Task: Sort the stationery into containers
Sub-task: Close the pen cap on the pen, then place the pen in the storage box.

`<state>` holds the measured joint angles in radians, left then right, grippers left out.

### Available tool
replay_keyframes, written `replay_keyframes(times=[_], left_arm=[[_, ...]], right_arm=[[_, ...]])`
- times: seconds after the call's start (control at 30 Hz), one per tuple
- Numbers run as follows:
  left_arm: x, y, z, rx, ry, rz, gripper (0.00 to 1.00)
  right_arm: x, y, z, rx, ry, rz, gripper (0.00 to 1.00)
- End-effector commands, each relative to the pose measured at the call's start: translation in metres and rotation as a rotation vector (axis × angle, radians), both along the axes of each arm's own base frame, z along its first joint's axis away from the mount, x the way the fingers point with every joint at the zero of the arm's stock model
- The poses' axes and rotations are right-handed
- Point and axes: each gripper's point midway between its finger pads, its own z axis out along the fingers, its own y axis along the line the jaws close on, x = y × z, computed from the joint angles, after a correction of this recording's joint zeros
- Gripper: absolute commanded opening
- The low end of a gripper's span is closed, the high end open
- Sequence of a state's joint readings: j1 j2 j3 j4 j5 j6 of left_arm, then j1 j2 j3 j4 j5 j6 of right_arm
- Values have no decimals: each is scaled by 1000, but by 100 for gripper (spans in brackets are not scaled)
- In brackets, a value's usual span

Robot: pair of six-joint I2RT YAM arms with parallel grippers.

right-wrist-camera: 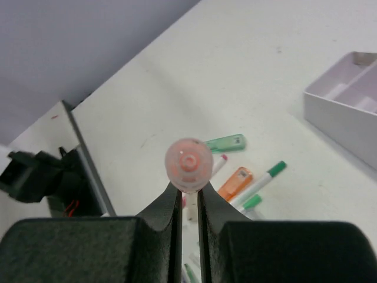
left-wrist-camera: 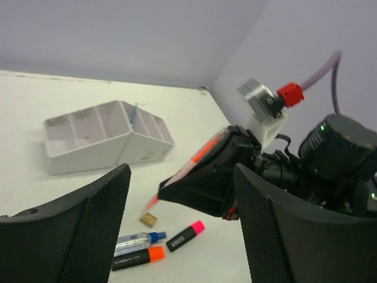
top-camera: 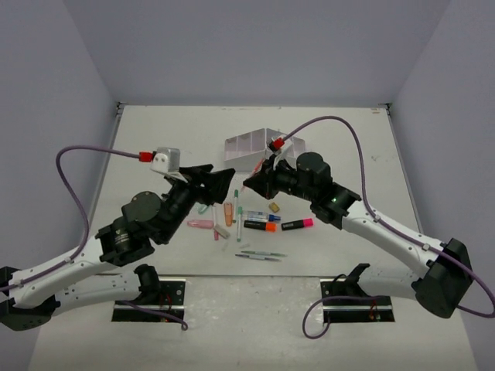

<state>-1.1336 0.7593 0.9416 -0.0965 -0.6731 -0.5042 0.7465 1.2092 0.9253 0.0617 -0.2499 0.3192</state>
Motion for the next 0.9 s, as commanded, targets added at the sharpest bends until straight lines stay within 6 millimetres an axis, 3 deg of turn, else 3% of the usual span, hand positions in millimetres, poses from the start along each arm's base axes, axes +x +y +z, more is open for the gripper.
replay_keyframes(times=[0.0,0.07,0.1,0.23,0.27,0.37,0.5,0.57,0.73,0.87], left_arm=[[9,78,-5,15,97,327,79],[6,85,-8,40,104,335,83],[5,83,-13,72,110,320,89],[1,75,-39,182,156,265,100],[-1,75,-48,203,178,260,100],[-7,87,-65,195,219,271,100],[-15,98,-75,175,223,257,100],[-18,105,-75,153,227,264,100],[-20,114,-82,152,235,284,100],[-18,110,-88,179,237,283,100]], right_arm=[[58,-37,8,-21,-59,-259,0],[83,-56,10,-66,-76,-370,0],[99,-67,2,-100,-70,-425,0],[153,-98,8,-155,-77,-612,0],[168,-102,14,-155,-81,-641,0],[198,-107,2,-201,-45,-660,0],[222,-100,-2,-232,-49,-653,0],[228,-93,-21,-261,-13,-636,1],[232,-84,-47,-265,20,-602,5],[228,-82,-68,-255,60,-598,11]])
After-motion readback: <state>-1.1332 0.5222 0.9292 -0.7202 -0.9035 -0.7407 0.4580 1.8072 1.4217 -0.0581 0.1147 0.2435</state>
